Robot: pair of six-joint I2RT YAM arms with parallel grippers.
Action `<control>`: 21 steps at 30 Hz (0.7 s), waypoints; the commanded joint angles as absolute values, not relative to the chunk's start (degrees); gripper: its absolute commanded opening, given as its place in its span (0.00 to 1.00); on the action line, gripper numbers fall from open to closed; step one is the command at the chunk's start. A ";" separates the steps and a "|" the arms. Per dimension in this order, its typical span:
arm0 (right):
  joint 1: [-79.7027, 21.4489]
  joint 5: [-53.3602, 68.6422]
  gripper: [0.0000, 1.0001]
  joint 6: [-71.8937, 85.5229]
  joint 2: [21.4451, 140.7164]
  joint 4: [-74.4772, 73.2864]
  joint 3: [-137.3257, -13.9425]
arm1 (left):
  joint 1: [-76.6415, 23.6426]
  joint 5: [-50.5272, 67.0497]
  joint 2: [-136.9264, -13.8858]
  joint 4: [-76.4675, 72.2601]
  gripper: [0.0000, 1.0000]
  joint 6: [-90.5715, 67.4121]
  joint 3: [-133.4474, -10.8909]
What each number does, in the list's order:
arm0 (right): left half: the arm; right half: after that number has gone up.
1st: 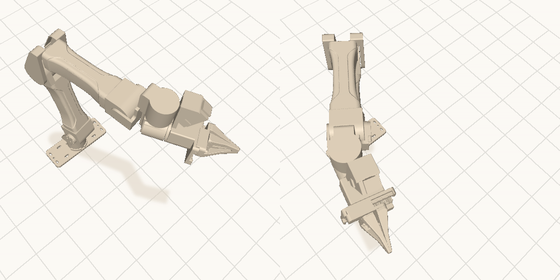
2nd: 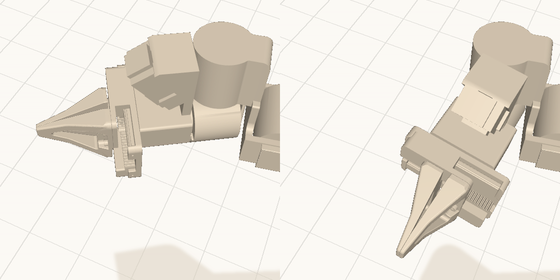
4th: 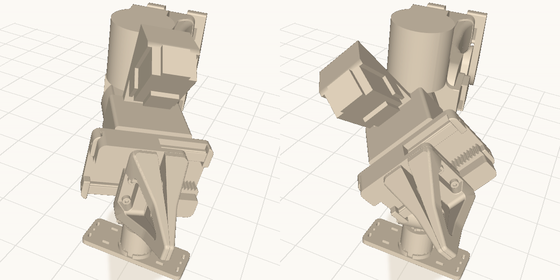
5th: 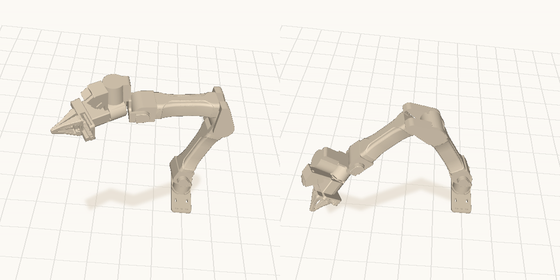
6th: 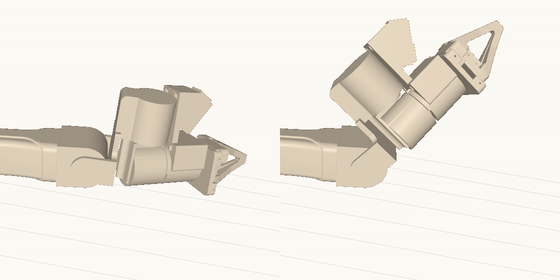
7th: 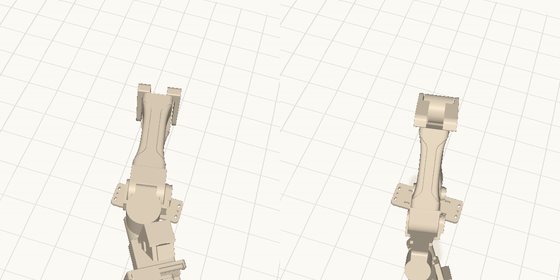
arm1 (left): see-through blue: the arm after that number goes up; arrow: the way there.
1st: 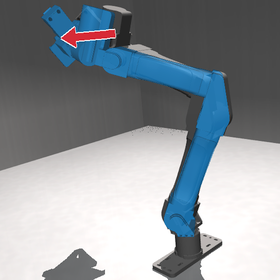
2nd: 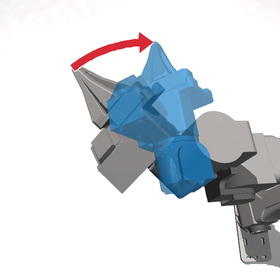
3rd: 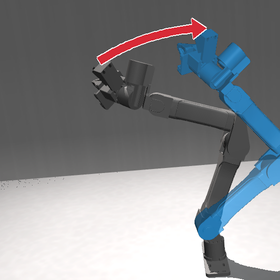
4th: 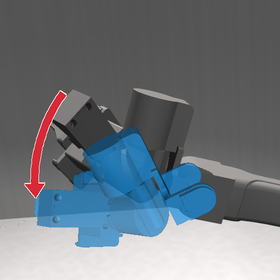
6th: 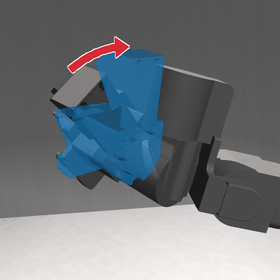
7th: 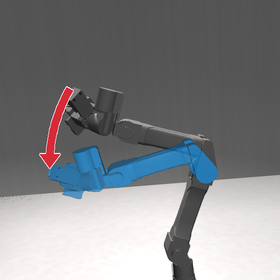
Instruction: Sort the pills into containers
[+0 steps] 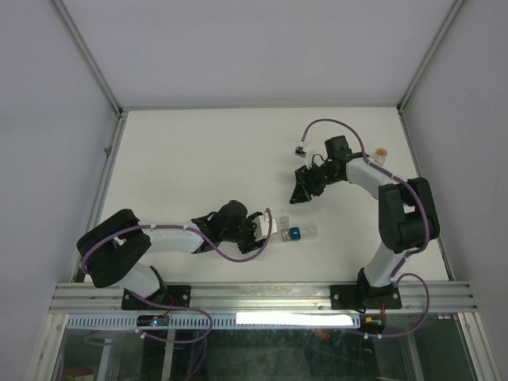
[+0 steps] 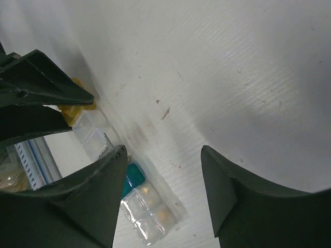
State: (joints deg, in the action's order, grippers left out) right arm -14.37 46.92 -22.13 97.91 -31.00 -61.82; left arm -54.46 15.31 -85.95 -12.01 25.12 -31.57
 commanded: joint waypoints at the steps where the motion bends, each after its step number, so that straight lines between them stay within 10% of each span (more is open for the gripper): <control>1: -15.05 46.41 0.61 -22.41 98.45 -31.53 -64.26 | -55.11 16.89 -86.37 -14.41 0.52 26.20 -32.96; 21: -18.60 44.74 0.18 -24.03 103.34 -36.24 -66.92 | -55.11 17.18 -87.76 -13.22 0.32 25.58 -34.26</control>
